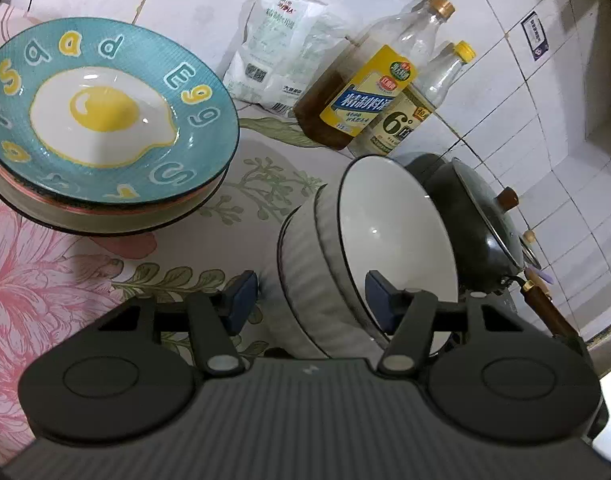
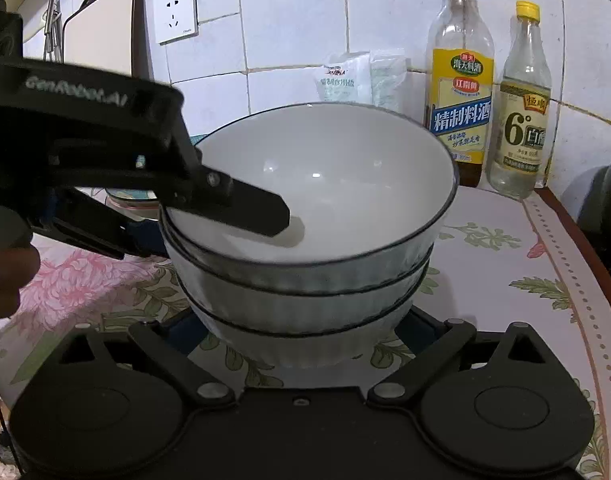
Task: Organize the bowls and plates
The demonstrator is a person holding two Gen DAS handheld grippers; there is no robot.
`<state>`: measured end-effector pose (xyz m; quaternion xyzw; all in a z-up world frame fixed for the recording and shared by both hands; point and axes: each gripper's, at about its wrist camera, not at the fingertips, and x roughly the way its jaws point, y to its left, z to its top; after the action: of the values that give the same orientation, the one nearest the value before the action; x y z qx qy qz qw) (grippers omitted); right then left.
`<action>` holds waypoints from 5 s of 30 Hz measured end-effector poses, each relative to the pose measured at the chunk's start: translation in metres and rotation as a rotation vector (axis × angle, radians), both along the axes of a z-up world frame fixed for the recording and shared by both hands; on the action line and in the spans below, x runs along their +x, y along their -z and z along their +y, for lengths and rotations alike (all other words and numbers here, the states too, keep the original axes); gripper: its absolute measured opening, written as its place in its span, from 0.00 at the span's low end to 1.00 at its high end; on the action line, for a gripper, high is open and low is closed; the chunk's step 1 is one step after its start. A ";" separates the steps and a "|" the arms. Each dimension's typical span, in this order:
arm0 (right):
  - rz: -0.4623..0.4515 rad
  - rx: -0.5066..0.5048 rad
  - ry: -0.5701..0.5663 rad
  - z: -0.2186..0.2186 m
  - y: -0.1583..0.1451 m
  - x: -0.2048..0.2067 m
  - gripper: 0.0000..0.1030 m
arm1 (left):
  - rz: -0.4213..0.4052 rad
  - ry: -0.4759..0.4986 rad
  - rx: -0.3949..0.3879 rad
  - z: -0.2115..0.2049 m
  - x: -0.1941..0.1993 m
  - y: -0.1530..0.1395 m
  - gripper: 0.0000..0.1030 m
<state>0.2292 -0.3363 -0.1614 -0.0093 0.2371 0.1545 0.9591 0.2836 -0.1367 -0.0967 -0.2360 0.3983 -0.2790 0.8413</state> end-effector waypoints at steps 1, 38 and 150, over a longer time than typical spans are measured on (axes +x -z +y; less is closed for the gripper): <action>0.000 -0.003 -0.002 0.000 0.000 0.000 0.97 | 0.007 -0.003 -0.005 0.000 0.001 0.001 0.56; -0.105 -0.115 -0.182 0.080 -0.074 -0.047 0.95 | -0.092 -0.086 0.169 0.076 -0.074 -0.076 0.52; -0.159 0.020 0.142 0.084 -0.128 -0.171 0.96 | -0.376 -0.317 0.428 0.131 -0.217 -0.095 0.73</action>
<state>0.0579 -0.2521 -0.0332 0.0048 0.1589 0.0872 0.9834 0.0662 -0.0060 -0.0016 -0.0570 0.2438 -0.0932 0.9636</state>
